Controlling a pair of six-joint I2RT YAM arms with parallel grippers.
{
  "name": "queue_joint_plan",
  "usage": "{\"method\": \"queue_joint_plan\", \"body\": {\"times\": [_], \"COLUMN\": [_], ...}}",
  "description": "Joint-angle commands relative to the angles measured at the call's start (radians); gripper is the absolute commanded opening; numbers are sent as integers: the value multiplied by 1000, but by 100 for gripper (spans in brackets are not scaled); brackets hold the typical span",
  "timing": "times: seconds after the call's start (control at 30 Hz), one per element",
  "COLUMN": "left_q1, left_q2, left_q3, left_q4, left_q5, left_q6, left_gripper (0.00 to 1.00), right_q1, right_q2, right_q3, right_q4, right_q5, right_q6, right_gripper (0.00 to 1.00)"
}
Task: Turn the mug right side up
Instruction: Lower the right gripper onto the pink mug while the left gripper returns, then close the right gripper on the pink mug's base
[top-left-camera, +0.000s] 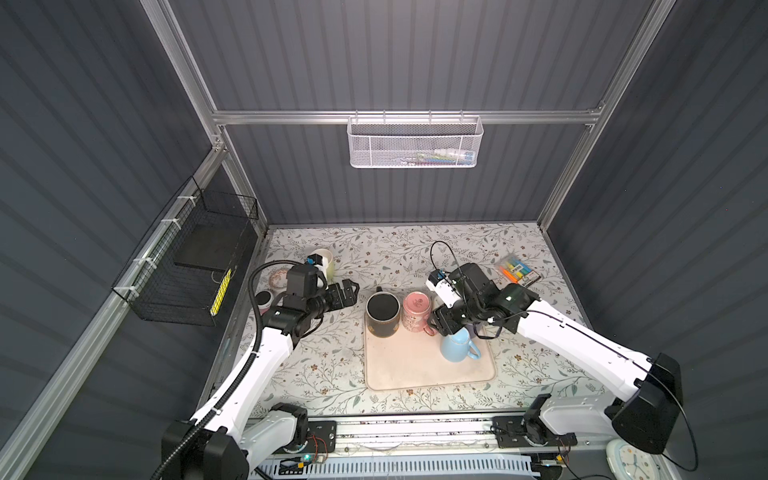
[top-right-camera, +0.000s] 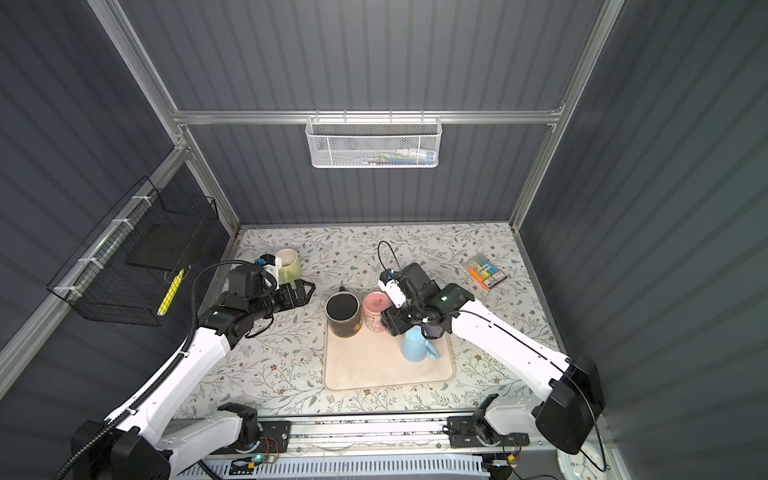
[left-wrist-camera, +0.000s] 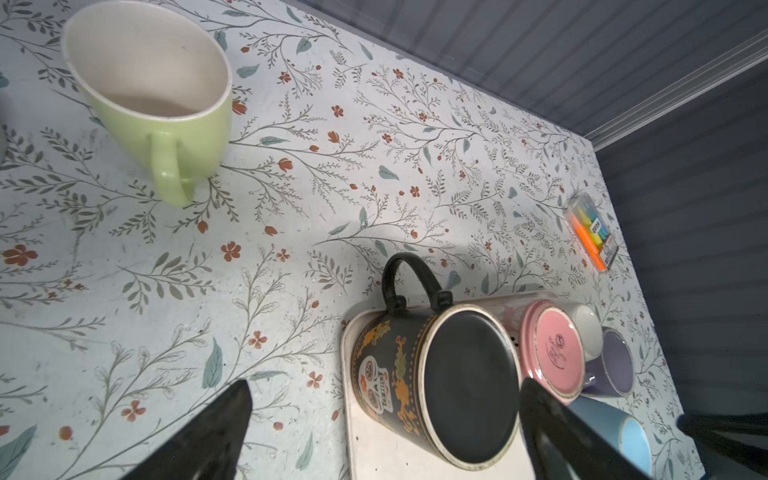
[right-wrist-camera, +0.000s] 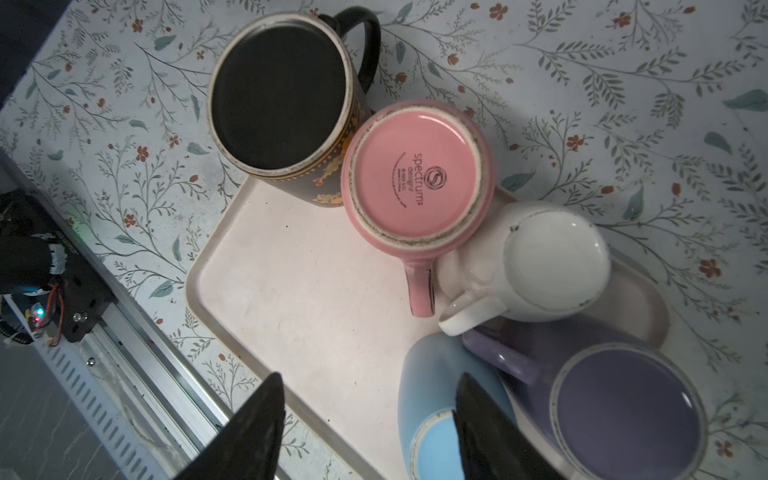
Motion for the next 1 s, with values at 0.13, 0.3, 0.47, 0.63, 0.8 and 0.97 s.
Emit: {"method": "queue_joint_plan", "body": {"times": [0.13,0.3,0.47,0.63,0.8,0.97], "left_q1": [-2,-2,-2,-2,-2,-2], "left_q2": [-25,-32,-39,-37,-29,-29], "left_q3": [-46,-38,-32,-26,-19,-5], "left_q4": [70,68,66,64,60,45], "left_q5": [93,96,103,109,117,118], "left_q6": [-27,-21,-19,-26,-28,-24], "left_gripper": [100,100,100,100,100,100], "right_q1": [6,6,6,6,6,6], "right_q2": [99,159,210,247,282,314], "right_q3": [-31,-16,3,8,24,37], "right_q4": [35,60,84,124,150,163], "right_q5": [40,51,57,70,80,82], "right_q6": [-24,-31,-41,-51,-57,-61], "right_gripper": [61,54,51,48,45,43]}}
